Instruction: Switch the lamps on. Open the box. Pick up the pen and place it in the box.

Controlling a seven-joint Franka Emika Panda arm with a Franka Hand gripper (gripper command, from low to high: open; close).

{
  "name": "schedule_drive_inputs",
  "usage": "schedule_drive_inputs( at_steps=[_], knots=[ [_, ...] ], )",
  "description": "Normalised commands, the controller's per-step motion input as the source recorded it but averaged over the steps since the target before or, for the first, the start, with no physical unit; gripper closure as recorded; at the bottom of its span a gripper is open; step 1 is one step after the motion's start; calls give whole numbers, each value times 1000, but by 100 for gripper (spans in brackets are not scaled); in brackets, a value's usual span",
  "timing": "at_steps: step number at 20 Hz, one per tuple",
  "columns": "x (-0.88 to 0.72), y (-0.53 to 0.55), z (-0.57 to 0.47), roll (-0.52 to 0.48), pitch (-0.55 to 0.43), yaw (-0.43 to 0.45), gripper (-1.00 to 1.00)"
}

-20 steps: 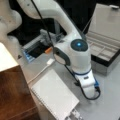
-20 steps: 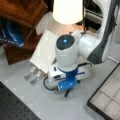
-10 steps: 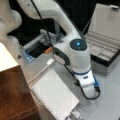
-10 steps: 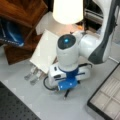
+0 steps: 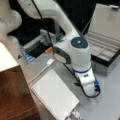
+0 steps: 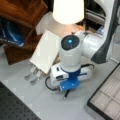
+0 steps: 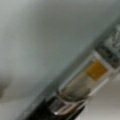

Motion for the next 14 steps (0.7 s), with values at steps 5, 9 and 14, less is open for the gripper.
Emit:
schedule_drive_inputs(
  at_steps=[5,9,14],
  knots=[
    [-190,79,-155,-171,-205,56,100],
    [-204,50,-142,-169,-193,41,100],
    [-223,46,-124,-165,-183,37,100]
  ],
)
